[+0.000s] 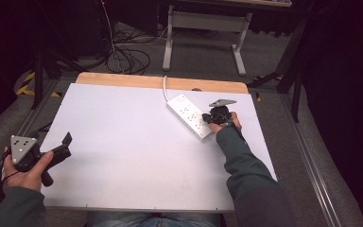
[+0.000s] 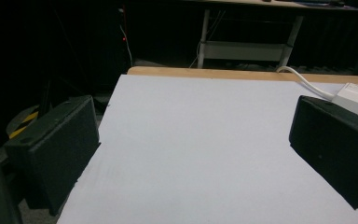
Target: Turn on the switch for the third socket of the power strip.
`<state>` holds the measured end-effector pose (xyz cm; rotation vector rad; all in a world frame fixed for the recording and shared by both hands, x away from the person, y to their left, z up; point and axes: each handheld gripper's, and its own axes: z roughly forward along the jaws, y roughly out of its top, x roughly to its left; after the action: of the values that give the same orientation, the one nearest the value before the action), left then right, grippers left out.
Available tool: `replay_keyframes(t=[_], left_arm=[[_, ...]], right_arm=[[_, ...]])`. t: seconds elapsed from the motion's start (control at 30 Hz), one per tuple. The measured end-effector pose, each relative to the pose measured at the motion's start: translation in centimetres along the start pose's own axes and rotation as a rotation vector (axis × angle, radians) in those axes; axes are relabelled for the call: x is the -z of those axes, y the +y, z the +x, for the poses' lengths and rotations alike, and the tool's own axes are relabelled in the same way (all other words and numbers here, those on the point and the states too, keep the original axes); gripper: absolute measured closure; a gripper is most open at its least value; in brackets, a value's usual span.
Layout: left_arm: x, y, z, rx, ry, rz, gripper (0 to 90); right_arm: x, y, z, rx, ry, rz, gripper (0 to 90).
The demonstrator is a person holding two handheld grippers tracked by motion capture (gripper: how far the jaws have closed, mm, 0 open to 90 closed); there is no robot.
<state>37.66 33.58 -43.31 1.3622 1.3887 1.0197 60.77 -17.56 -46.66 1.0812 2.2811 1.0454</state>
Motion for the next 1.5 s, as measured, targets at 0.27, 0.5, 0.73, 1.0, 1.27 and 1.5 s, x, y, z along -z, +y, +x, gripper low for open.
replay_keyframes(t=[0.27, 0.5, 0.73, 1.0, 1.27, 1.5], left_arm=[[-0.3, 0.0, -0.1, 0.008, -0.002, 0.001, 2.1], [-0.9, 0.1, -0.5, -0.008, -0.023, 0.005, 2.1], [-1.6, 0.3, -1.0, -0.010, -0.044, 0.004, 2.1], [-2.3, 0.5, -1.5, -0.021, -0.066, 0.008, 2.2], [-2.7, 0.6, -1.8, -0.020, -0.079, 0.007, 2.2], [-3.4, 0.7, -2.4, -0.030, -0.097, 0.009, 2.3]], right_arm=[[0.0, 0.0, -0.1, -0.001, 0.005, 0.001, 90.0], [1.1, 0.3, -0.1, 0.020, -0.029, -0.051, 90.0], [2.0, 0.0, -0.4, 0.002, -0.038, -0.065, 90.0], [2.8, -0.5, -0.8, -0.015, -0.044, -0.072, 90.0], [3.7, -0.7, -0.8, -0.030, -0.033, -0.090, 90.0], [4.6, -1.1, -0.8, -0.048, -0.029, -0.108, 90.0]])
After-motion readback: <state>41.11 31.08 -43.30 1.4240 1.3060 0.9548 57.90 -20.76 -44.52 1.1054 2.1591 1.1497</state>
